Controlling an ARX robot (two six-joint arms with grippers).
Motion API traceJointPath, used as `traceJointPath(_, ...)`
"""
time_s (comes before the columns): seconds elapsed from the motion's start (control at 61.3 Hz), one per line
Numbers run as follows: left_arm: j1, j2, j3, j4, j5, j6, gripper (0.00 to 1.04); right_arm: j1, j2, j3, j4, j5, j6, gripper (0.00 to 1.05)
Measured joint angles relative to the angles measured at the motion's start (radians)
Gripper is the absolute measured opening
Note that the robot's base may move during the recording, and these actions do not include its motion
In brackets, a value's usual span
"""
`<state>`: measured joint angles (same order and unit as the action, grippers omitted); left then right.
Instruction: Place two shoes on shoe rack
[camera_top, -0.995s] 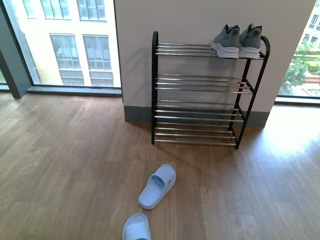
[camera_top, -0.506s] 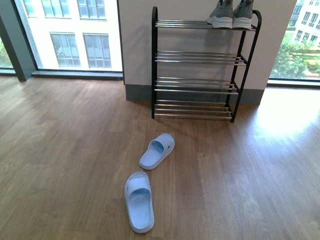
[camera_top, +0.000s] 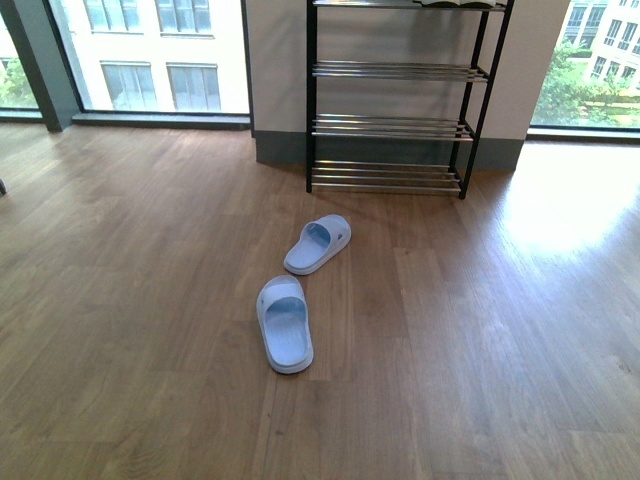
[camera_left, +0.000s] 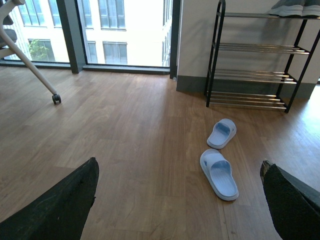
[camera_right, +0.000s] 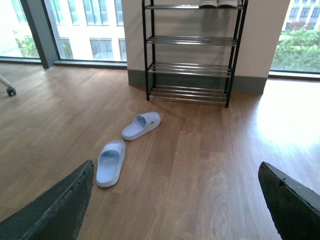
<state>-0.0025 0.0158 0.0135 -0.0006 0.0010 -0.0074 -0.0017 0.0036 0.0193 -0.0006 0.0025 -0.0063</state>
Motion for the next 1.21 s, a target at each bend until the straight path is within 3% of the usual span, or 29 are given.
traceJointPath(1.207, 0.0, 0.0, 0.0, 0.0, -0.001, 0.0, 0.95, 0.0, 0.0, 0.0, 0.0, -0.003, 0.0, 0.95)
